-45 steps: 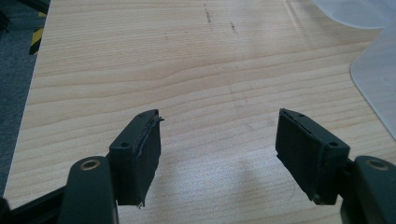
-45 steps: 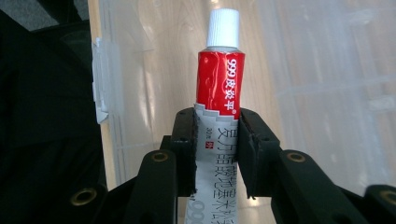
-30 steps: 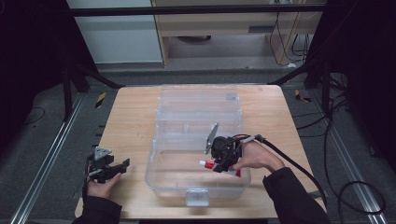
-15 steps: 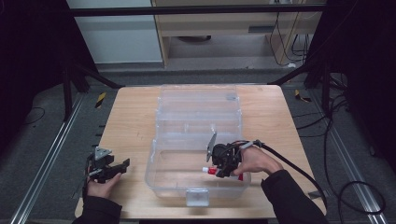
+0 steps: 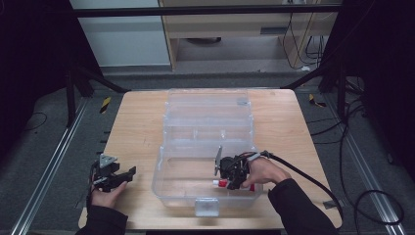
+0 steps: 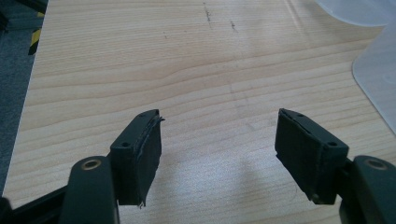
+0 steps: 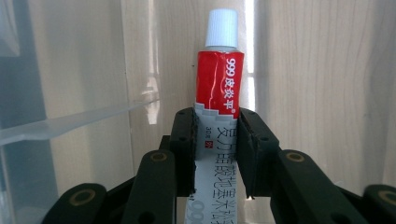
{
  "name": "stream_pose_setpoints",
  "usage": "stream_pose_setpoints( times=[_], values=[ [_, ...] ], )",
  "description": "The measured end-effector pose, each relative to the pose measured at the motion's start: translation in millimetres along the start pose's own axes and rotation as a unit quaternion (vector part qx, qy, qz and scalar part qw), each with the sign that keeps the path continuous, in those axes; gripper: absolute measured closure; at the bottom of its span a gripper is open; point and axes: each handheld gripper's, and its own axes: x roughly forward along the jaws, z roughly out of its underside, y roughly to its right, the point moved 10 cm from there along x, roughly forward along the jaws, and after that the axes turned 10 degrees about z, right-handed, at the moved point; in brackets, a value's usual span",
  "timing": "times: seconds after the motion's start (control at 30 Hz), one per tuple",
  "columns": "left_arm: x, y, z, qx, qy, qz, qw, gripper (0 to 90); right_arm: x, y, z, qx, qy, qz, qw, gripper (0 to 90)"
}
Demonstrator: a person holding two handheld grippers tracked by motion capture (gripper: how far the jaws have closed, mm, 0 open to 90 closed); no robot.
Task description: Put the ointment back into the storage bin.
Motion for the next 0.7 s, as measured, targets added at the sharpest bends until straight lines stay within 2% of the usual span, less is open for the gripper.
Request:
stream_pose_setpoints(
  times=[0.07, 0.17, 0.27, 0.3, 0.33, 0.5, 0.7],
  values=[
    [0.0, -0.1, 0.0, 0.000, 0.000, 0.000, 1.0000, 31.1, 1.8, 0.8, -0.2, -0.003, 0.003, 0.003, 1.0000, 69.4],
    [0.2, -0.1, 0.0, 0.001, -0.001, 0.000, 1.0000, 31.1, 4.2, -1.6, 0.9, 0.007, -0.008, 0.003, 0.9999, 69.3],
    [0.3, 0.1, 0.1, 0.001, -0.001, 0.000, 1.0000, 31.1, 8.9, -2.7, 1.5, -0.005, -0.010, -0.002, 0.9999, 69.3],
    [0.3, 0.0, 0.2, 0.001, -0.001, 0.000, 1.0000, 31.1, 9.5, -4.4, 1.6, 0.006, -0.017, -0.003, 0.9998, 69.3],
    [0.3, -0.1, 0.2, 0.001, -0.001, 0.000, 1.0000, 31.1, 10.8, -3.8, 1.9, -0.002, -0.016, -0.004, 0.9999, 69.3],
    [0.5, 0.1, 0.3, 0.002, -0.002, 0.000, 1.0000, 31.1, 13.3, -3.7, 1.8, 0.001, -0.023, -0.004, 0.9997, 69.3],
    [0.9, 0.5, 0.6, 0.001, -0.003, 0.001, 1.0000, 31.1, 12.6, -3.3, -2.0, 0.005, -0.009, -0.005, 0.9999, 69.2]
  ],
)
